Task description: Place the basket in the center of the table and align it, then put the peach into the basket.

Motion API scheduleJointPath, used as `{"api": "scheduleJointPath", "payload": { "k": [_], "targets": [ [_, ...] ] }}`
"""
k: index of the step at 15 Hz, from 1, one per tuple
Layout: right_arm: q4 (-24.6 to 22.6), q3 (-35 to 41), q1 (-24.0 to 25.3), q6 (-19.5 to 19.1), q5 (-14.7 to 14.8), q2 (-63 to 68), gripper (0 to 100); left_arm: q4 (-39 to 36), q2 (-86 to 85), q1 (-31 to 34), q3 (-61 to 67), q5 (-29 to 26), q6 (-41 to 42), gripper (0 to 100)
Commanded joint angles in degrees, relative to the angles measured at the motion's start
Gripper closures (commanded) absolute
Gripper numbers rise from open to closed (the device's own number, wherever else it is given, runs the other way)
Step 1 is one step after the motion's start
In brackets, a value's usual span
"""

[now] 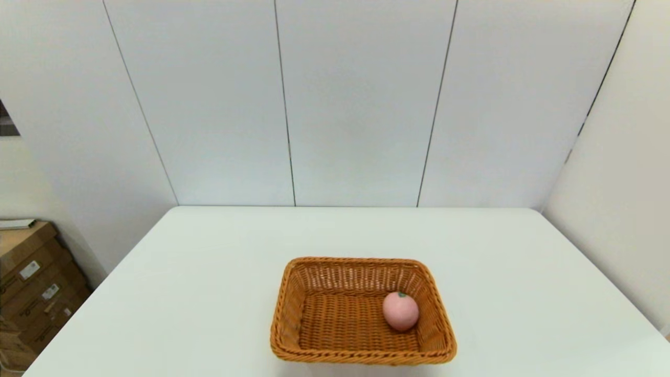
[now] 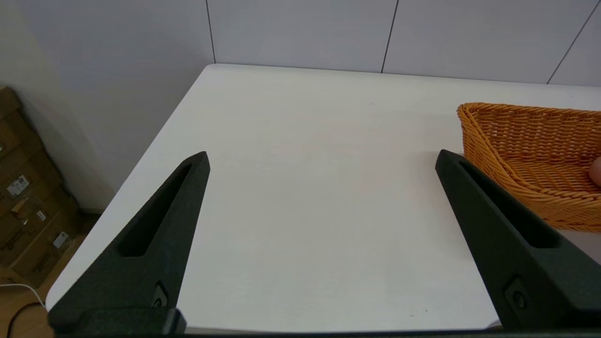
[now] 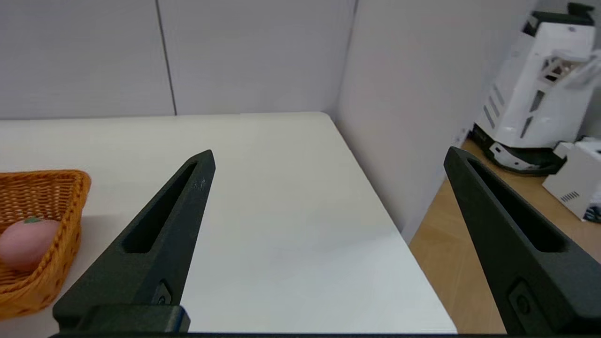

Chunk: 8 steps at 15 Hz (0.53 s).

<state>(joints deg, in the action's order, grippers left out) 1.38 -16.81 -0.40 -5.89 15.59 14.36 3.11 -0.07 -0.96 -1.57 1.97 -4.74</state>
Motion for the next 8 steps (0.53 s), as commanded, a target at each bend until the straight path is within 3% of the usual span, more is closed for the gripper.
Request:
{"api": "scheduleJointPath", "payload": {
  "k": [1,5,8],
  "targets": [
    [-1.90,6.88,0.23,0.00,-2.06,-7.51,0,0.06,-0.01,0.00,-0.01,0.05,-0.09,0],
    [-1.99,11.98,0.31,0.09,-3.99,-12.34,0,0.06,-0.01,0.00,0.08,0.05,0.00,0],
    [-2.43,15.05,0.40,-0.44,-12.87,-14.45,0,0.06,-0.01,0.00,-0.01,0.05,0.00,0]
  ]
}}
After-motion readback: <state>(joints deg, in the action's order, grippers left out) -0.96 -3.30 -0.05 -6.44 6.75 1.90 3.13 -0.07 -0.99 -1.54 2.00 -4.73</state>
